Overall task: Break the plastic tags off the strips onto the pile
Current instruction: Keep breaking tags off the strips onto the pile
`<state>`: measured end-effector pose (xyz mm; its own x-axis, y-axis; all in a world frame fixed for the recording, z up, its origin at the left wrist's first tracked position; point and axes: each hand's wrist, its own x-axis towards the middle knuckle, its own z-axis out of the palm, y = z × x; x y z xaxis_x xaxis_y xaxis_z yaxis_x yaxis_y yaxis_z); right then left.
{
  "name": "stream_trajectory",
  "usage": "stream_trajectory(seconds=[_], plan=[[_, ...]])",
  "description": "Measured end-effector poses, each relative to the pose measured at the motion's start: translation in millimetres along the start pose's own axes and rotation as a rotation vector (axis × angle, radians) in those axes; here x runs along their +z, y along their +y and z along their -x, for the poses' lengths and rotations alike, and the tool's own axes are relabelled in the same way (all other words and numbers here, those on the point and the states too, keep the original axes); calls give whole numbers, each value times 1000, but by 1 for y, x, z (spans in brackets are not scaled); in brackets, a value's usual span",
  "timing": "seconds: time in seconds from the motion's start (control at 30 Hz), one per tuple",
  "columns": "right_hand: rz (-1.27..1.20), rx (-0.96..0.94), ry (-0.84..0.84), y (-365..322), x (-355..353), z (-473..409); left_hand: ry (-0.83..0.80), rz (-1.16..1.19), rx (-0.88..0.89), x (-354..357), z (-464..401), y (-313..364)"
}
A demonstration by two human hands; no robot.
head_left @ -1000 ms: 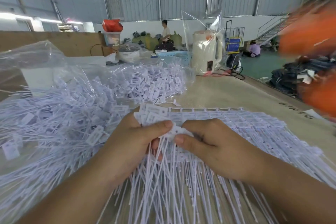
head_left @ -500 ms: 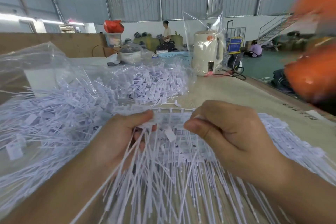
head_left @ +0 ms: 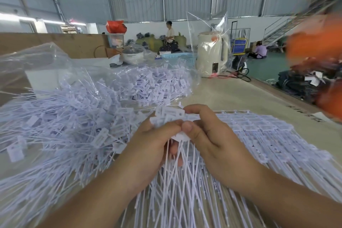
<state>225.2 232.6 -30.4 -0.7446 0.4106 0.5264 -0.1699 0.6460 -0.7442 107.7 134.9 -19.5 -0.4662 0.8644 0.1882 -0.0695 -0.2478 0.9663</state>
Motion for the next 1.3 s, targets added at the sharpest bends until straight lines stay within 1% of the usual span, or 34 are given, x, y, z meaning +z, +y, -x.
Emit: stream_trajectory(seconds=[0.1,0.17,0.23,0.37,0.5,0.6,0.73,0.8,0.9,0.97,1.2,1.3], plan=[[-72,15,67,2,1,0,-105,106,-23,0,2,3],[-148,53,100,4,1,-2,-152,-17,19,1,3,3],[-238,101,110,4,3,-3,-145,-150,75,4,2,0],[-281,162,149,0,4,-4,-106,-146,107,8,0,-2],[-273,208,120,-4,5,-4,-117,-233,152,5,-2,-2],[-301,259,89,-8,8,-4,-63,-296,192,6,-4,-4],[-310,261,121,-9,9,-4,-6,-343,212,10,-4,-10],[-329,267,128,-9,8,-3,-12,-374,225,12,-3,-11],[-357,265,129,-8,7,-4,-87,-379,228,14,-3,-9],[-341,271,122,-9,8,-3,-104,-379,217,14,-3,-8],[-317,295,94,-10,10,-4,8,-375,253,9,-7,-8],[-444,335,64,-11,11,-6,109,-360,311,2,-10,-2]])
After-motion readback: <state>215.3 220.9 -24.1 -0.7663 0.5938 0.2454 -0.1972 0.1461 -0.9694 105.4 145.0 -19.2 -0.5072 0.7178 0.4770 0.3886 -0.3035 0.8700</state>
